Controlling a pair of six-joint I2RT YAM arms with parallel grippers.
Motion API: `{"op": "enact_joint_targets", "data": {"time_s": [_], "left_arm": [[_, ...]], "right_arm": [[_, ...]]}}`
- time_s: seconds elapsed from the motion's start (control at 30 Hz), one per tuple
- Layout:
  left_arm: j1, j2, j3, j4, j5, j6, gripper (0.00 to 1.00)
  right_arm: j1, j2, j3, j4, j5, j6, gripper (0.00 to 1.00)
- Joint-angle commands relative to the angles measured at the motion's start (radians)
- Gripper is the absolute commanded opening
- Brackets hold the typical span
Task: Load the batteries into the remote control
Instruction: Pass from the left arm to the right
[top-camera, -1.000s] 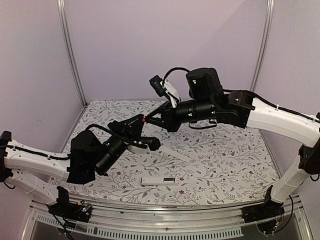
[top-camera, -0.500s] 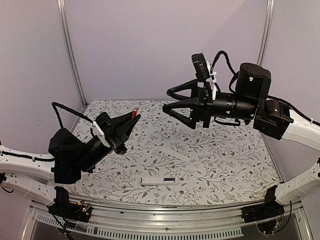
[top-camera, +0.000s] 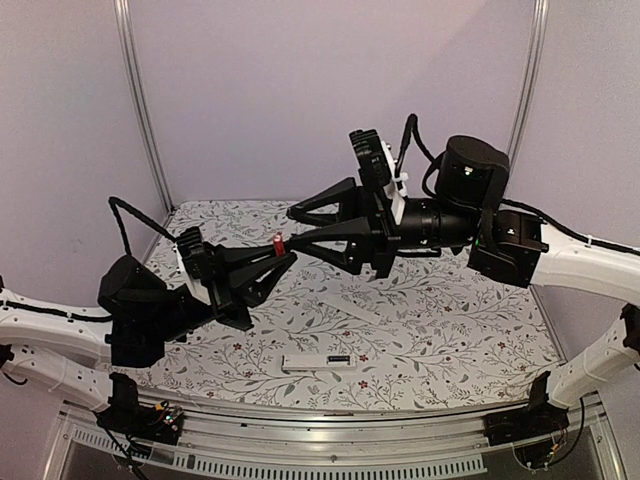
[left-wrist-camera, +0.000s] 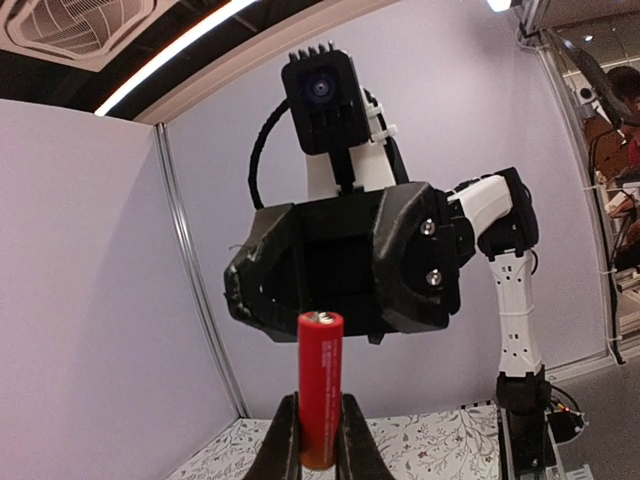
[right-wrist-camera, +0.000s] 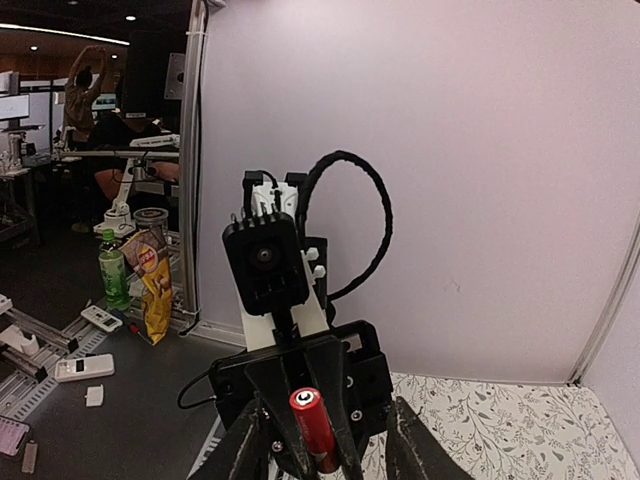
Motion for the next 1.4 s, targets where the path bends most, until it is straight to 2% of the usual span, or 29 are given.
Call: {"op": "enact_joint_targets", "data": {"time_s": [0.0,0.13,0.33,0.43,0.5,0.7,0.9,1.07,1.1,1.13,1.17,1.2,1.23,1.37], "left_arm": [[0.0,0.008,0.026,-0.001,0.025,-0.036,0.0],[0.0,0.006,0.03,-0.013,0.02,-0.032,0.0],[0.003,0.014,0.039,-0.026,-0.018,-0.033,0.0],[0.005,0.016,0.035,-0.017,-0.013,-0.052,0.0],[0.006,0.019,0.035,-0.013,-0.009,-0.059,0.0],[0.008,0.029,0.039,-0.017,-0.013,-0.064,0.0],[0.011,0.028,0.036,-0.018,-0.015,-0.068,0.0],[0.012,0.026,0.036,-0.028,-0.023,-0.068,0.01],[0.013,0.025,0.036,-0.033,-0.038,-0.069,0.16],[0.013,0.023,0.035,-0.042,-0.066,-0.069,0.4],[0.013,0.019,0.034,-0.056,-0.088,-0.065,0.59],[0.014,0.011,0.03,-0.076,-0.117,-0.062,0.7],[0.014,0.0,0.025,-0.098,-0.147,-0.061,0.75],[0.021,-0.08,-0.018,-0.208,-0.285,-0.091,0.83]], "right_arm": [[0.012,0.041,0.054,0.006,-0.042,-0.036,0.35],[0.014,0.05,0.051,0.003,-0.017,-0.041,0.23],[0.017,0.062,0.05,-0.016,-0.012,-0.043,0.22],[0.018,0.064,0.051,-0.033,-0.02,-0.055,0.28],[0.021,0.064,0.05,-0.037,-0.022,-0.061,0.28],[0.027,0.073,0.055,-0.038,-0.015,-0.067,0.21],[0.03,0.08,0.058,-0.052,-0.004,-0.067,0.01],[0.029,0.073,0.064,-0.074,0.036,-0.06,0.0],[0.029,0.072,0.072,-0.088,0.063,-0.053,0.0],[0.029,0.071,0.084,-0.11,0.1,-0.049,0.0],[0.029,0.071,0.099,-0.144,0.137,-0.046,0.0],[0.028,0.072,0.119,-0.182,0.186,-0.045,0.0],[0.028,0.075,0.138,-0.231,0.236,-0.045,0.0],[0.008,0.089,0.174,-0.366,0.398,-0.023,0.0]]}}
